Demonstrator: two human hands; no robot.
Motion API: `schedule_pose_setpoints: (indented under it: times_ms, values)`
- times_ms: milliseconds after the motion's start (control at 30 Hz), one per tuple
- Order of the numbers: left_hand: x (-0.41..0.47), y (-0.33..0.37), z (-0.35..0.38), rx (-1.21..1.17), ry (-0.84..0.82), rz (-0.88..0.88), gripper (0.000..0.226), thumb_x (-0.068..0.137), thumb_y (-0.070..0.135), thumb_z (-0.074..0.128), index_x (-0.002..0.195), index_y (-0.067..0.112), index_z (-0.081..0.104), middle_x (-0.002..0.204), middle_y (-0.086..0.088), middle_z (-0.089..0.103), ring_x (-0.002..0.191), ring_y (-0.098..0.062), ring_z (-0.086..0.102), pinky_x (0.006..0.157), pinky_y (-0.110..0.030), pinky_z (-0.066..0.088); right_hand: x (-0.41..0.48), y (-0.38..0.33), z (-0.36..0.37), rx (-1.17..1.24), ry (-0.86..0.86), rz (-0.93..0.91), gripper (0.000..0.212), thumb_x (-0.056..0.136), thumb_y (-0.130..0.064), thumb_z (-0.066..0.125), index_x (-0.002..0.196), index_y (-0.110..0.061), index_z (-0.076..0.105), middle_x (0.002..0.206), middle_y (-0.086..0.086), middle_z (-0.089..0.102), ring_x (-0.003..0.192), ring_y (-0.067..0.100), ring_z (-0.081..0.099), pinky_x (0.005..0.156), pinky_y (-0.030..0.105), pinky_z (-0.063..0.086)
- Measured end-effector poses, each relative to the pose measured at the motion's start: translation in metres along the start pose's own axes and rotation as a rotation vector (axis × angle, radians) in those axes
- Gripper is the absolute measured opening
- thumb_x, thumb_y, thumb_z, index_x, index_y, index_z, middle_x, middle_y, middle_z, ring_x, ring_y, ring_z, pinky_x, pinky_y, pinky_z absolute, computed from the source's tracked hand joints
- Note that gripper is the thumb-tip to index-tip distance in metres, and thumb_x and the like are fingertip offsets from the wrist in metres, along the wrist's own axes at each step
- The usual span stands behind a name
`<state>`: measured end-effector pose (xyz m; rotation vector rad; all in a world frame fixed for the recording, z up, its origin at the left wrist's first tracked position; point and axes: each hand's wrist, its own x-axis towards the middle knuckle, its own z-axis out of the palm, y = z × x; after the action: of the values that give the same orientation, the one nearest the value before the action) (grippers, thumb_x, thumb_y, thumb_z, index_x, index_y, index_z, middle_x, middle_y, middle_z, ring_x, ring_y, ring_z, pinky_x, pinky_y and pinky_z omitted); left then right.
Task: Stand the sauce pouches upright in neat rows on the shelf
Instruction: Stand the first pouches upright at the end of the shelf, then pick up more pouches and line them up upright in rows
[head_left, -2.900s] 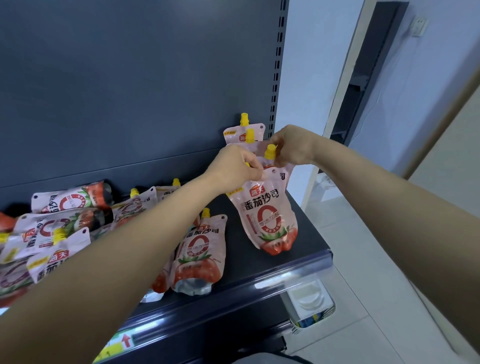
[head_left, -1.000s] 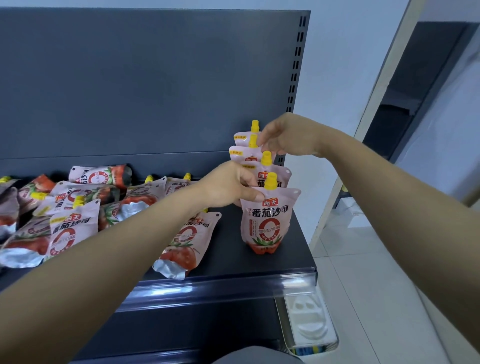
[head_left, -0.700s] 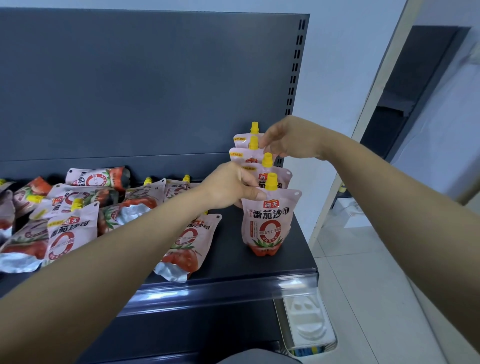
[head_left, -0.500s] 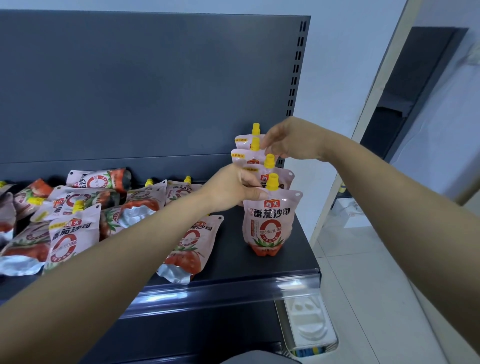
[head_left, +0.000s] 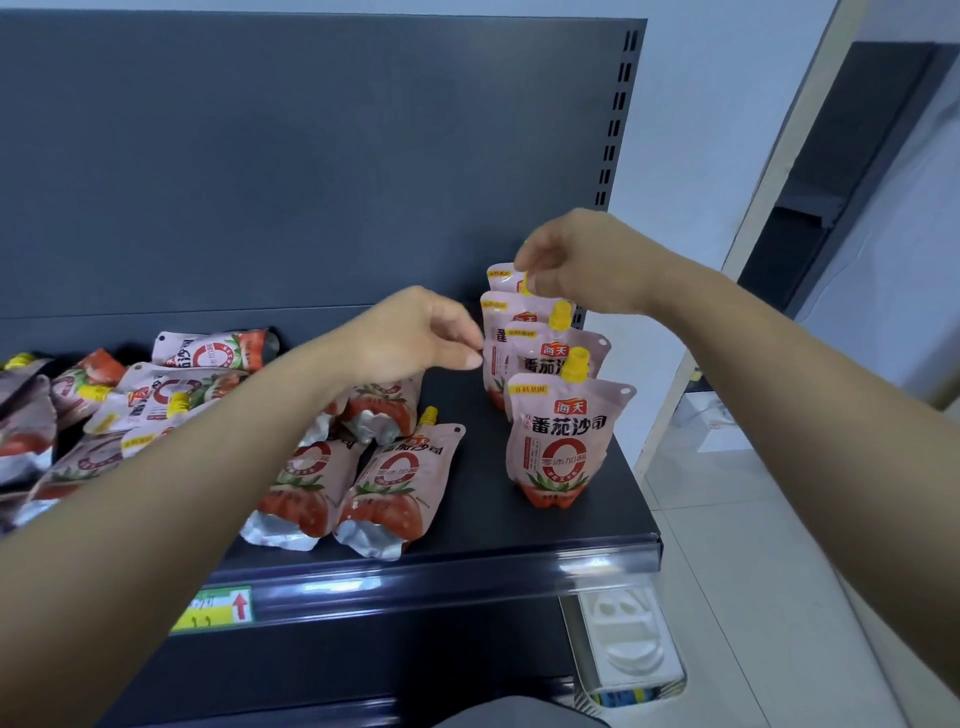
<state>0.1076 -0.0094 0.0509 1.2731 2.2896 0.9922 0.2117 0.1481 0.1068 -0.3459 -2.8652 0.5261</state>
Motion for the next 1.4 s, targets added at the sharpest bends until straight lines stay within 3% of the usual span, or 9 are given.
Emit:
schedule_pose_setpoints:
  times_ms: [100,267,400,567,633,767,967,1100,1400]
  values:
    - [-0.010,-0.026,-0.015,0.117,-0.052,-0.082,0.013,0.079,0.015,0.072,0.091,0.013,0.071,0.094,-0.003,0.073,0.088,-0.015,0.067,0.086,-0.028,0.050,-0.001,-0.032,0.008,-0.006,-0.024,-0.073,0.028,0.090,-0.011,0.057,0.117,-0.012,0.066,0.115,0.003,0.068,0.105,0.017,0.063,0.082,0.018,0.041]
    - [-0.025,-0.068,-0.032,0.138,0.041,-0.186,0.010,0.081,0.008,0.068,0.091,0.009,0.069,0.090,-0.004,0.070,0.078,-0.013,0.063,0.071,-0.020,0.048,0.004,-0.070,0.063,-0.104,-0.203,-0.142,0.024,0.089,-0.007,0.055,0.109,-0.005,0.069,0.111,0.012,0.069,0.104,0.027,0.064,0.089,0.034,0.053]
    - [-0.031,-0.094,-0.038,0.129,0.143,-0.258,0.016,0.084,0.005,0.064,0.099,0.005,0.068,0.095,-0.007,0.068,0.085,-0.017,0.061,0.078,-0.024,0.045,0.012,-0.074,0.118,-0.213,-0.392,-0.038,0.028,0.087,-0.023,0.061,0.100,0.001,0.066,0.088,0.009,0.062,0.077,0.024,0.058,0.058,0.027,0.045]
    - [-0.031,-0.113,-0.042,0.085,0.160,-0.255,0.016,0.084,0.006,0.064,0.100,0.006,0.068,0.093,-0.006,0.067,0.084,-0.016,0.060,0.072,-0.020,0.045,0.017,-0.068,0.150,-0.256,-0.575,0.160,0.043,0.090,-0.039,0.058,0.118,-0.005,0.059,0.074,0.001,0.048,0.081,0.019,0.051,0.051,0.022,0.034]
    - [-0.026,-0.120,-0.043,0.082,0.158,-0.255,0.016,0.085,0.006,0.063,0.100,0.007,0.068,0.094,-0.005,0.066,0.085,-0.016,0.060,0.073,-0.021,0.044,0.020,-0.066,0.156,-0.259,-0.632,0.233,0.049,0.092,-0.040,0.055,0.125,-0.003,0.055,0.088,0.004,0.055,0.078,0.018,0.051,0.053,0.020,0.038]
    - [-0.011,-0.127,-0.041,0.090,0.126,-0.262,0.020,0.087,0.006,0.060,0.107,0.007,0.064,0.099,-0.004,0.061,0.089,-0.016,0.057,0.076,-0.024,0.042,0.031,-0.057,0.170,-0.008,-0.620,0.445,0.049,0.088,-0.032,0.065,0.127,-0.007,0.050,0.103,0.008,0.058,0.091,0.020,0.054,0.090,0.032,0.054]
    - [0.016,-0.140,-0.045,0.115,-0.021,-0.271,0.030,0.089,0.011,0.058,0.119,0.010,0.057,0.118,-0.008,0.061,0.098,-0.017,0.055,0.080,-0.027,0.041,0.047,-0.047,0.181,0.201,-0.627,0.679,0.019,0.085,-0.014,0.069,0.079,-0.010,0.052,0.082,0.006,0.052,0.077,0.017,0.052,0.074,0.026,0.050]
    - [0.038,-0.152,-0.049,0.276,-0.212,-0.330,0.044,0.088,0.034,0.059,0.126,0.012,0.053,0.126,-0.008,0.058,0.109,-0.025,0.056,0.090,-0.034,0.044,0.052,-0.047,0.179,0.244,-0.619,0.718,0.018,0.086,-0.009,0.066,0.075,-0.010,0.052,0.079,0.006,0.050,0.069,0.015,0.049,0.057,0.023,0.047]
    - [0.076,-0.171,-0.042,0.303,-0.302,-0.425,0.066,0.085,0.055,0.052,0.131,0.007,0.047,0.127,-0.012,0.057,0.110,-0.028,0.057,0.097,-0.040,0.045,0.057,-0.038,0.176,0.250,-0.583,0.770,0.014,0.091,0.003,0.056,0.080,-0.005,0.052,0.078,0.010,0.053,0.067,0.016,0.053,0.064,0.025,0.051]
